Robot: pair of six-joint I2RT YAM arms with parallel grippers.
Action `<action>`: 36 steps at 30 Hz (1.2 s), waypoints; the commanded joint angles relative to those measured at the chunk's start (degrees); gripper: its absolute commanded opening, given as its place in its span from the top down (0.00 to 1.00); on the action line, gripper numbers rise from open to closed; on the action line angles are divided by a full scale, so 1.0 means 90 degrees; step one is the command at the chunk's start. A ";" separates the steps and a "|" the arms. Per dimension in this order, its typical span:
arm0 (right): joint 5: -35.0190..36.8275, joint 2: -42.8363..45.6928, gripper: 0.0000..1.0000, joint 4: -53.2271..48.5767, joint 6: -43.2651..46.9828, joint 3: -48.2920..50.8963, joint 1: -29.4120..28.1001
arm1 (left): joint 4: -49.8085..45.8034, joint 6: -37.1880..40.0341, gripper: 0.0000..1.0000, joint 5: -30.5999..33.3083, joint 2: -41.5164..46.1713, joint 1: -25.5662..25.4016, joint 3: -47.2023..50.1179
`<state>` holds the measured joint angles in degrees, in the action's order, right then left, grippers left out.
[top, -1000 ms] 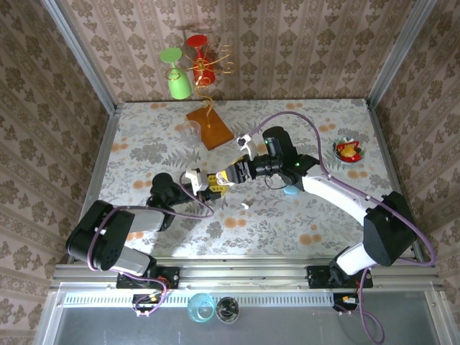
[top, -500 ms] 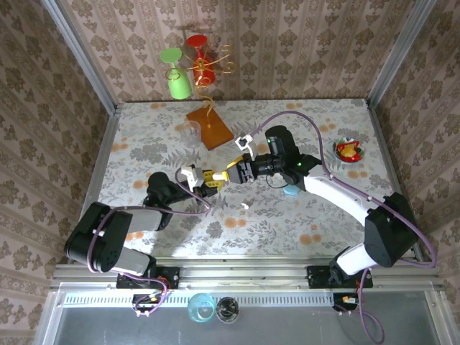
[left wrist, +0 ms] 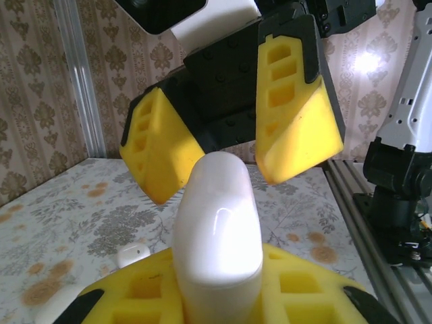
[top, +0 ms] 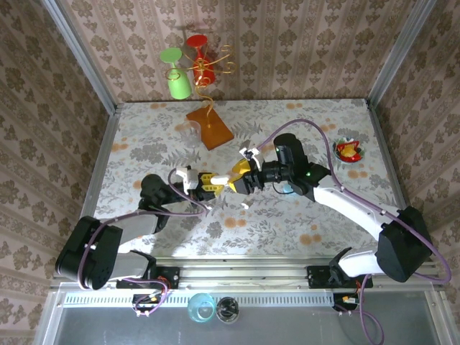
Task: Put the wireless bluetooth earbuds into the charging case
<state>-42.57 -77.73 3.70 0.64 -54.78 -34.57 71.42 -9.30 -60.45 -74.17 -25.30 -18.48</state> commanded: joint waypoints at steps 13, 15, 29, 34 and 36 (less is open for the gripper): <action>-0.0298 -0.0026 0.67 0.0270 0.0621 0.0091 -0.0129 | 0.0207 -0.0086 0.94 -0.0022 -0.0020 -0.0058 -0.0134; -0.0305 -0.0025 0.75 0.0248 0.0646 0.0101 -0.0124 | 0.0210 -0.0090 0.92 -0.0013 -0.0029 -0.0051 -0.0146; 0.0235 -0.0005 0.85 0.0414 0.0292 0.0257 0.0034 | 0.0208 0.0214 0.26 0.0440 0.0109 0.0063 0.0060; 0.0906 -0.0142 0.86 0.0851 -0.0655 0.0527 0.0408 | -0.0055 0.0638 0.09 0.1093 0.0442 0.0305 0.0397; 0.1533 -0.0355 0.85 0.0850 -0.1214 0.0572 0.0616 | -0.0624 0.0966 0.06 0.1292 0.0690 0.0379 0.0431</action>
<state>-36.53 -78.50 8.23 -2.39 -50.74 -30.96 69.82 -5.28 -52.64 -70.78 -22.68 -15.40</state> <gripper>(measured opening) 0.160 0.933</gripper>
